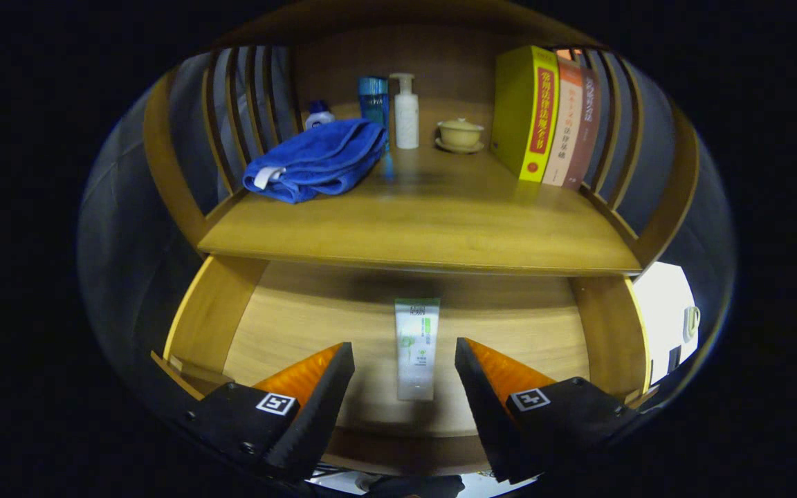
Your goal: Pull open the drawer, take out the items inside it, and place them on the countertop above the cabinet.
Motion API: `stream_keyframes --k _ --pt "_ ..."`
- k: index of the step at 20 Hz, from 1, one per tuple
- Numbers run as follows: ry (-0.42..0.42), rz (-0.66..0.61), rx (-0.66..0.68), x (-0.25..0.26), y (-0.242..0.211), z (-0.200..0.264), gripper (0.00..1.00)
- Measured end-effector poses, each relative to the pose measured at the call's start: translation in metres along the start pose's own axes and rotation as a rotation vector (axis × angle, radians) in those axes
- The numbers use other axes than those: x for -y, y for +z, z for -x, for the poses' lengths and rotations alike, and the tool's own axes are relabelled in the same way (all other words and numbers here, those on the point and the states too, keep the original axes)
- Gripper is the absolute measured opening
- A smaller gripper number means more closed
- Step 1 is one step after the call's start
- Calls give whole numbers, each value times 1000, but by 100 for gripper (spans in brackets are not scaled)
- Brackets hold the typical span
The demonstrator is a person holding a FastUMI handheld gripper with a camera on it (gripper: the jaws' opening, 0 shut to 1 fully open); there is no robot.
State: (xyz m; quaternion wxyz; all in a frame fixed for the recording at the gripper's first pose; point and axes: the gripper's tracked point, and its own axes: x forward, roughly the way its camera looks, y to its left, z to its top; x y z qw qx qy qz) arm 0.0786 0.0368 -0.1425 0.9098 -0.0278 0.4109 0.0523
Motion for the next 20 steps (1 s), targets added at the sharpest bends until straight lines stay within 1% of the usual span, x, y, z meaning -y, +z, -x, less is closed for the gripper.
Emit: stream_keyframes --k 2,5,8,13,18,20 --pt "1 -1 -73 1 -9 -16 97" --pt "-8 -10 -135 4 -14 -38 97" --pt "14 -27 -212 1 -24 -53 97" --pt "28 -31 -287 0 -35 -64 97" --pt "18 -15 -325 -1 -40 -69 97" --pt "2 -9 -331 1 -40 -73 78"
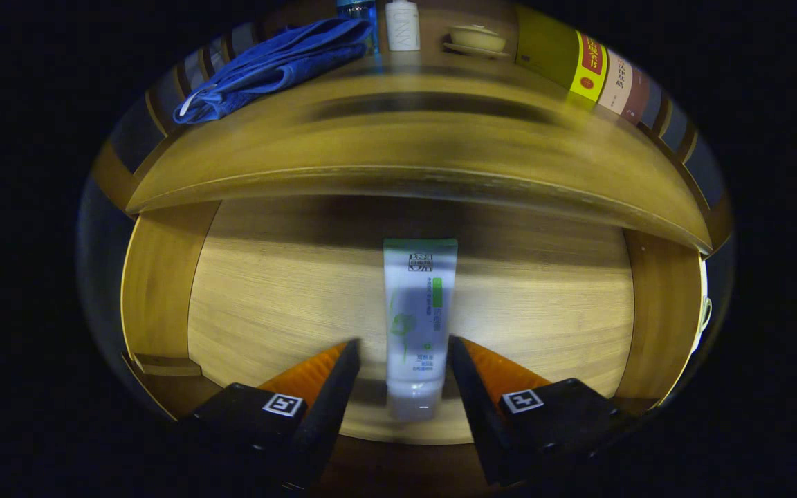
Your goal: Pull open the drawer, take out the items inside it, and place them on the countertop above the cabinet.
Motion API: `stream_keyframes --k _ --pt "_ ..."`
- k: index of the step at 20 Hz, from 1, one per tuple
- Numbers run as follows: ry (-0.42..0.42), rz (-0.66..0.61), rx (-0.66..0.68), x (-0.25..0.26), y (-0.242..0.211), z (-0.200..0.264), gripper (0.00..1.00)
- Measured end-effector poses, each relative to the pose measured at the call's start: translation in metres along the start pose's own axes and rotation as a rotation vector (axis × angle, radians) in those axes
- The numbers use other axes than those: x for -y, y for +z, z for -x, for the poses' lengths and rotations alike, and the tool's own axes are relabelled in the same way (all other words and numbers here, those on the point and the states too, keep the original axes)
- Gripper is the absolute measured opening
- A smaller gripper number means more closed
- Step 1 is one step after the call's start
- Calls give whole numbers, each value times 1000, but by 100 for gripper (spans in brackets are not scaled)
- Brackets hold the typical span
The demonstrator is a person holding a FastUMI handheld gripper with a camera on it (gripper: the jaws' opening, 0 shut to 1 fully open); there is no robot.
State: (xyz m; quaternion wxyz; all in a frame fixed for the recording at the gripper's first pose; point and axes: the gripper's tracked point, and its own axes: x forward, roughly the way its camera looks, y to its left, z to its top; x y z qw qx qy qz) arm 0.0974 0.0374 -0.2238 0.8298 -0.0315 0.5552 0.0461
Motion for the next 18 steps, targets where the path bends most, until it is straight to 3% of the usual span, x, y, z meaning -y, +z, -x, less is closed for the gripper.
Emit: stream_keyframes --k 2,10,11,13,18 --pt "-4 -4 1 0 5 3 58" --pt "24 13 79 -20 50 50 54" --pt "24 15 92 -13 9 26 54" --pt "32 25 113 -19 46 65 54" --pt "56 32 165 -29 42 90 54"
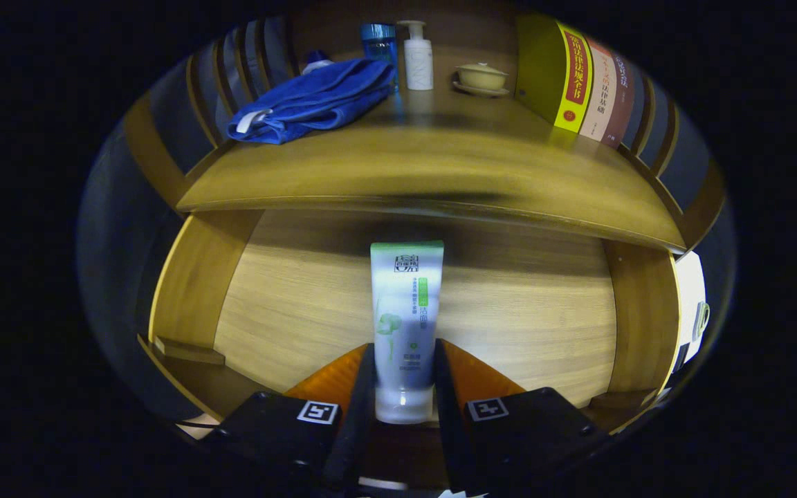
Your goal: Pull open the drawer, take out the items inside it, and place them on the countertop above the cabinet.
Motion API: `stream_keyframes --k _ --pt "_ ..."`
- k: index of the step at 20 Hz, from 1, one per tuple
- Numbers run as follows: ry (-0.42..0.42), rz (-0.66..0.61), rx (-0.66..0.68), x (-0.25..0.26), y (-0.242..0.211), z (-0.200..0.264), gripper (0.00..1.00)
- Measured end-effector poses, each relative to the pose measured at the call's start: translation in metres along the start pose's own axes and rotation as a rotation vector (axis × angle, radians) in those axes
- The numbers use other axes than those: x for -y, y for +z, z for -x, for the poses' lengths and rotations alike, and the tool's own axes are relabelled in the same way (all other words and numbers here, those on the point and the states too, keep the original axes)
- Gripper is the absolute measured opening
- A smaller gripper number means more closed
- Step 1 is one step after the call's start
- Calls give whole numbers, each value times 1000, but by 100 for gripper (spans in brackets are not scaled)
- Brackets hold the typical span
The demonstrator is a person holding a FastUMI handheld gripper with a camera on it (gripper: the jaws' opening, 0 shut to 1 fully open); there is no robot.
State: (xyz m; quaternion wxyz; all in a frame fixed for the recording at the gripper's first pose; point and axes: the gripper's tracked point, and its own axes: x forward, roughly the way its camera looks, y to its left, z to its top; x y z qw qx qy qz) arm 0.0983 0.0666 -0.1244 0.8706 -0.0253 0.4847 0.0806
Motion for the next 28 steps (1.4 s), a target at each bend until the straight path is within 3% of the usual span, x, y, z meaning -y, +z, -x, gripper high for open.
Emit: stream_keyframes --k 12,20,28 --pt "51 -12 138 -20 11 65 53" --pt "32 -14 350 -26 78 106 54" --pt "39 -88 421 -12 137 106 54"
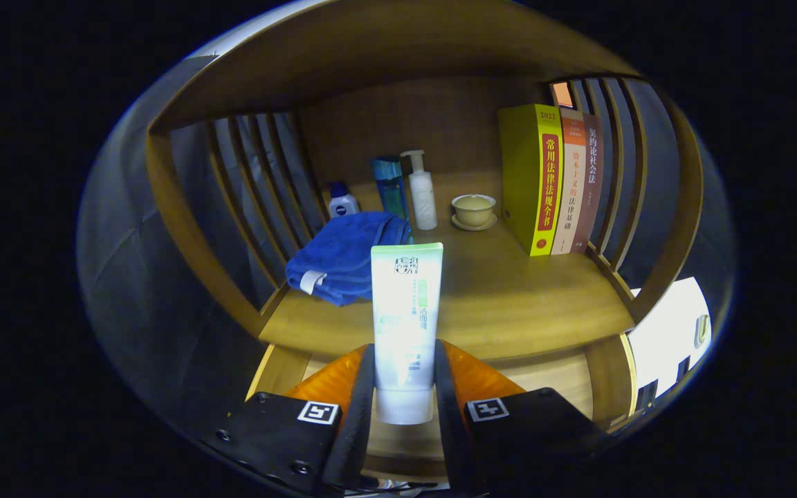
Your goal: Pull open the drawer, take out the items inside it, and place them on the countertop above the cabinet.
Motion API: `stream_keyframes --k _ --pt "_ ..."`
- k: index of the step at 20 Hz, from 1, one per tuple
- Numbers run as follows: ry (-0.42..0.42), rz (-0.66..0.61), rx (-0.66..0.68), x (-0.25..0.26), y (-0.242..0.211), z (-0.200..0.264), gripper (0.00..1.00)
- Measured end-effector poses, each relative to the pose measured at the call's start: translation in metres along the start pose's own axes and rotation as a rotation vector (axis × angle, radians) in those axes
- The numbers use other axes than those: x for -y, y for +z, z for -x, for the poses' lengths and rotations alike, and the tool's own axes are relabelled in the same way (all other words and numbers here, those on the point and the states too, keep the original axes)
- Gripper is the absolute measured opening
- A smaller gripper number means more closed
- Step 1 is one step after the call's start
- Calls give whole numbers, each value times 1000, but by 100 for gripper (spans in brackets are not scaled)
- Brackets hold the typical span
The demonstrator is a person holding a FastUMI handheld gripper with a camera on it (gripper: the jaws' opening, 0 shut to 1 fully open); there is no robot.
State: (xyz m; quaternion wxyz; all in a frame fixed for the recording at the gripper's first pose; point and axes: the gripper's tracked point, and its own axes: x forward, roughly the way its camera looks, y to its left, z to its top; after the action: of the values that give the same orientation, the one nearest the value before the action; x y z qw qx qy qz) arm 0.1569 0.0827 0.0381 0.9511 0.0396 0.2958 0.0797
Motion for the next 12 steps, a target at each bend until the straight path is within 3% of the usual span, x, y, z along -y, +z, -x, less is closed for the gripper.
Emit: stream_keyframes --k 12 --pt "-67 -68 -113 36 -1 -81 53"
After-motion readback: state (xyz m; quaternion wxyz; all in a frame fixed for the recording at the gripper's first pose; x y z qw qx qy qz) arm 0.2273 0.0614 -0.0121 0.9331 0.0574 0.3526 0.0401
